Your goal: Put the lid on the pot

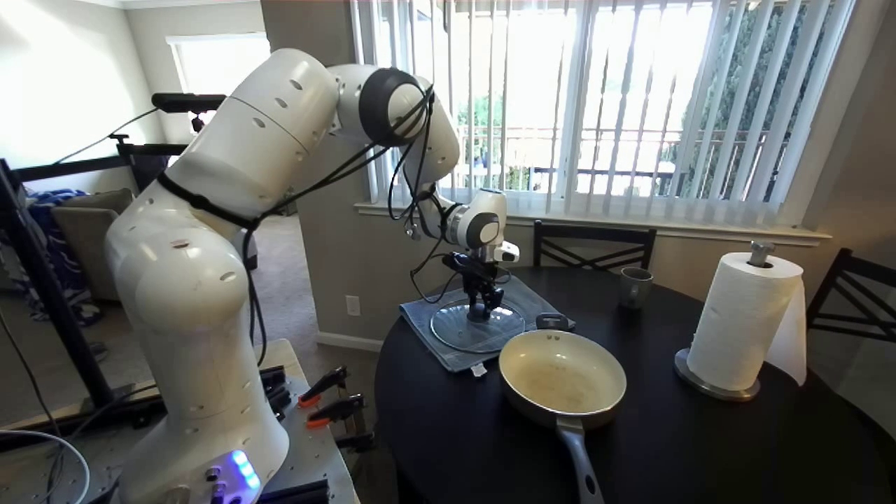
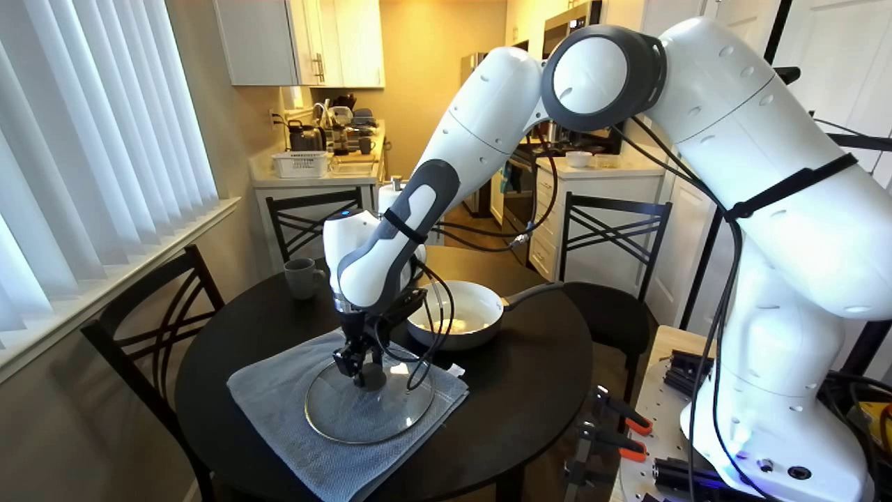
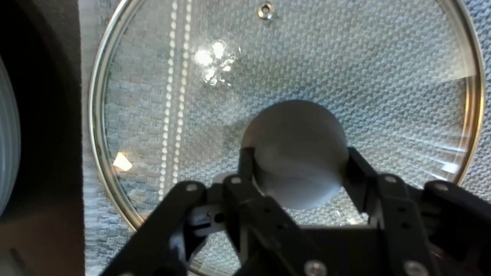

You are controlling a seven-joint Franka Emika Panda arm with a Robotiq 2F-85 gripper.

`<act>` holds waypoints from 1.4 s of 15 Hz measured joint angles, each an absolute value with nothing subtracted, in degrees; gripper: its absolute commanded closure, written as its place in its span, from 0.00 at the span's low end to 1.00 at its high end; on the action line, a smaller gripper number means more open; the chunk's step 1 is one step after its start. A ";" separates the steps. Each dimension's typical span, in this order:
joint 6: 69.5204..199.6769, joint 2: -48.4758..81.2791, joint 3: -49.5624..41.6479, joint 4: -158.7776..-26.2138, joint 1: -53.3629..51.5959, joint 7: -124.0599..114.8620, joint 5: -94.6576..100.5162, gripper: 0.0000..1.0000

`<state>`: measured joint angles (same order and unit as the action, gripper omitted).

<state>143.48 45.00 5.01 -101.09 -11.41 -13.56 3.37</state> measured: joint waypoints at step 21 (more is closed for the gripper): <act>136.52 20.03 1.03 -116.36 -12.47 -21.05 1.80 0.67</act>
<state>136.52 20.03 1.03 -116.36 -12.47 -21.05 1.80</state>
